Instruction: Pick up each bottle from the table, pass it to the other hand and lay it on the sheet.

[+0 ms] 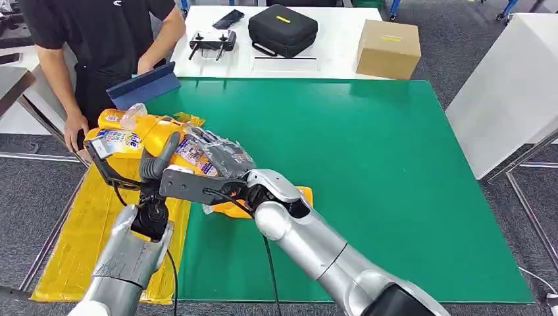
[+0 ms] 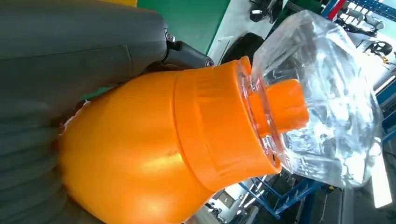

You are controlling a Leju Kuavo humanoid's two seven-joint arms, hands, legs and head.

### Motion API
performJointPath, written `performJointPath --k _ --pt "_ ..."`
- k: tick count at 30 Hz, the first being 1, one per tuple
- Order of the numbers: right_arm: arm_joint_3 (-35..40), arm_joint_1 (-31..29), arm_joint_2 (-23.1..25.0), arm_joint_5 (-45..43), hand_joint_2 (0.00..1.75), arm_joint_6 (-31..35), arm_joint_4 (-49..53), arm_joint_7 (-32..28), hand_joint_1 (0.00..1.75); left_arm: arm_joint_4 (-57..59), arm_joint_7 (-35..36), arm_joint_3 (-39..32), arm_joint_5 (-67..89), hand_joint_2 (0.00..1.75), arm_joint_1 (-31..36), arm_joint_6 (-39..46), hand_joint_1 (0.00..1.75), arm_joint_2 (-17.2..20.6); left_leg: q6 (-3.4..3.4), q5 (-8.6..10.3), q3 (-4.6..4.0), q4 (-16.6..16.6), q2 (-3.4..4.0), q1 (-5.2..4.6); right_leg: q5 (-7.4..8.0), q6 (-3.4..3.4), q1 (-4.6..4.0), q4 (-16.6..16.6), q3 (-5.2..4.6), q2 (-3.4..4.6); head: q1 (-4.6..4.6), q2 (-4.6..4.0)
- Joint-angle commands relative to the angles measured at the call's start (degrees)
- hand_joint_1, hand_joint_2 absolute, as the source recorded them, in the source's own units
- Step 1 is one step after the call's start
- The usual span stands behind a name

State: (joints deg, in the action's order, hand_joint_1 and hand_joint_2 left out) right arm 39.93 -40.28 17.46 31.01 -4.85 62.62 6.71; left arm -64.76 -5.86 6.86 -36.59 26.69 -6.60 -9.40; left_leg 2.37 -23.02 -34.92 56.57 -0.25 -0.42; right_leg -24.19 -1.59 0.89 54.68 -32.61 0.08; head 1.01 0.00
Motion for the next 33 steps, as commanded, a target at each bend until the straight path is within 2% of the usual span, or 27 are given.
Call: performJointPath --k 1,4,7,9,11,14,17,21,25,28,33 --pt "0.5 -1.6 -3.14 0.96 0.0 2.23 1.52 -0.04 0.0 1.26 -0.07 1.78 -0.28 1.75 2.53 0.49 1.75 1.05 -0.13 -0.06 0.14 0.02 -0.1 0.02 -0.08 0.07 -0.01 -0.01 0.19 -0.12 0.0 0.0" --pt "-2.01 -0.75 -5.9 2.38 0.0 4.79 6.72 -0.37 0.0 0.14 -1.68 0.55 -0.19 1.75 1.59 1.39 1.75 2.68 -0.14 -0.08 0.18 0.03 -0.11 0.02 -0.1 0.07 -0.02 -0.02 0.24 -0.13 0.0 0.0" --pt "-10.83 0.63 -11.95 1.8 0.0 8.44 14.54 -2.74 0.0 -3.02 -3.49 -2.56 1.38 1.75 -1.04 1.45 1.75 4.8 -0.12 -0.05 0.14 0.01 -0.12 0.04 -0.07 0.06 -0.04 -0.05 0.22 -0.14 0.02 0.0" --pt "-14.7 1.5 -12.87 2.29 0.0 5.32 16.67 -4.12 0.0 -4.12 -2.78 -4.17 2.15 1.75 -1.96 0.61 1.75 4.85 -0.08 -0.02 0.09 0.0 -0.15 0.03 -0.04 0.04 -0.04 -0.07 0.17 -0.16 0.0 0.0" --pt "-17.49 2.77 -13.19 3.54 0.0 8.41 18.18 -4.92 0.0 -4.71 -3.46 -5.02 3.26 1.75 -2.38 1.05 1.75 5.04 -0.1 -0.05 0.13 0.03 -0.12 0.01 -0.07 0.06 -0.03 -0.04 0.2 -0.14 0.0 0.0" --pt "-21.77 4.9 -16.81 3.66 0.0 7.9 21.42 -5.2 0.0 -5.35 -4.28 -7.28 4.69 1.75 -2.54 1.47 1.75 6.86 -0.12 -0.04 0.12 0.01 -0.14 -0.01 -0.05 0.06 -0.05 -0.07 0.2 -0.16 0.02 0.0" --pt "-23.34 6.46 -17.25 4.84 0.0 7.54 22.25 -5.81 0.0 -5.96 -4.6 -8.96 6.12 1.75 -2.61 1.09 1.75 6.94 -0.11 -0.03 0.1 0.03 -0.2 -0.01 -0.06 0.06 -0.05 -0.06 0.19 -0.2 0.0 0.0" --pt "-24.85 12.47 -20.3 5.85 0.0 7.97 23.57 -8.28 0.0 -12.15 -6.09 -12.55 10.74 1.75 -5.73 1.89 1.75 9.25 -0.12 -0.07 0.17 -0.01 -0.02 0.03 -0.03 0.07 -0.08 -0.13 0.24 -0.04 0.0 0.0" --pt "-24.87 12.71 -20.42 5.87 0.0 8.01 23.57 -8.5 0.0 -12.29 -5.96 -12.71 10.76 1.75 -5.83 1.8 1.75 9.38 -0.15 -0.12 0.26 0.0 -0.1 0.0 -0.12 0.09 -0.03 -0.05 0.28 -0.09 0.0 0.0" --pt "-24.84 13.75 -21.03 6.25 0.0 7.92 23.92 -8.27 0.0 -15.74 -9.6 -13.25 19.96 1.75 -6.23 6.06 1.75 10.44 -0.18 -0.15 0.18 0.07 0.04 0.03 -0.11 0.1 -0.04 0.01 0.21 0.02 0.0 0.0" --pt "-25.52 17.8 -21.48 6.37 0.0 7.9 25.53 -9.08 0.0 -20.0 -8.31 -13.74 35.67 1.75 -8.18 9.7 1.75 12.15 -0.12 -0.07 0.11 0.0 -0.06 0.03 -0.04 0.06 -0.05 -0.06 0.02 -0.03 0.0 0.0"
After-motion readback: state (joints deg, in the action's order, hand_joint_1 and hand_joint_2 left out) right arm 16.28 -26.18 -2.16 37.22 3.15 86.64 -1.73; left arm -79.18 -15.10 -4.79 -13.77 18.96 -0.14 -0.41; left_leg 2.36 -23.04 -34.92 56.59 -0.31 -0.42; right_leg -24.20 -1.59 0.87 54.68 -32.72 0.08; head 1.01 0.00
